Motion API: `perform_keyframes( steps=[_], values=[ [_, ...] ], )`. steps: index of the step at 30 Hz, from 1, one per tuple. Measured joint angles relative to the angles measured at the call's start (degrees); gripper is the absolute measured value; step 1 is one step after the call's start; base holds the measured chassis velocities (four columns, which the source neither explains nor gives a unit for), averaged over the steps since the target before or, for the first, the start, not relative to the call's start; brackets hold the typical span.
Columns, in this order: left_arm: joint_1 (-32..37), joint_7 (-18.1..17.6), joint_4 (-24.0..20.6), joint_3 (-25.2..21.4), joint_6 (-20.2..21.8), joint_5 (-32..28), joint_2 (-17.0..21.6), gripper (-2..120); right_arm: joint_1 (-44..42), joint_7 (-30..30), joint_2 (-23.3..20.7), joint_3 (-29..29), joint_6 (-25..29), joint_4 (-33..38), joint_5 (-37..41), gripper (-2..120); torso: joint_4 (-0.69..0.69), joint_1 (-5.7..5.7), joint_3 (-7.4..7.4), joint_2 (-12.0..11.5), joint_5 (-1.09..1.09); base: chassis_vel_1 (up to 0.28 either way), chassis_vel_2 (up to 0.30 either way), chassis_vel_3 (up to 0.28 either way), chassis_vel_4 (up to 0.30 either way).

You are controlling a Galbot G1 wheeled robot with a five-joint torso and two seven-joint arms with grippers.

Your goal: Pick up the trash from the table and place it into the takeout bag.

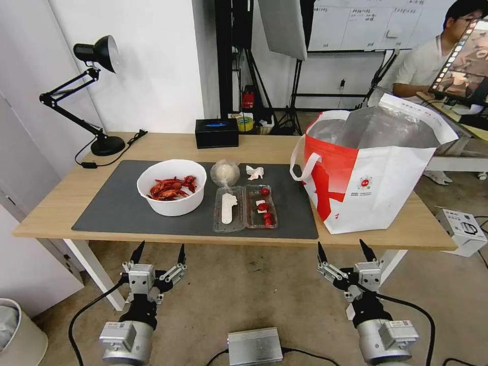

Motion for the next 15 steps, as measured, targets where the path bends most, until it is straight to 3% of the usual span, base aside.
perform_keyframes(
  steps=[15],
  values=[
    [0.0,0.0,0.0,0.0,0.0,0.0,0.0,100,0.0,0.0,0.0,0.0,0.0,0.0,0.0,100,0.0,0.0,0.0,0.0,0.0,0.0,0.0,0.0,0.0]
  ],
)
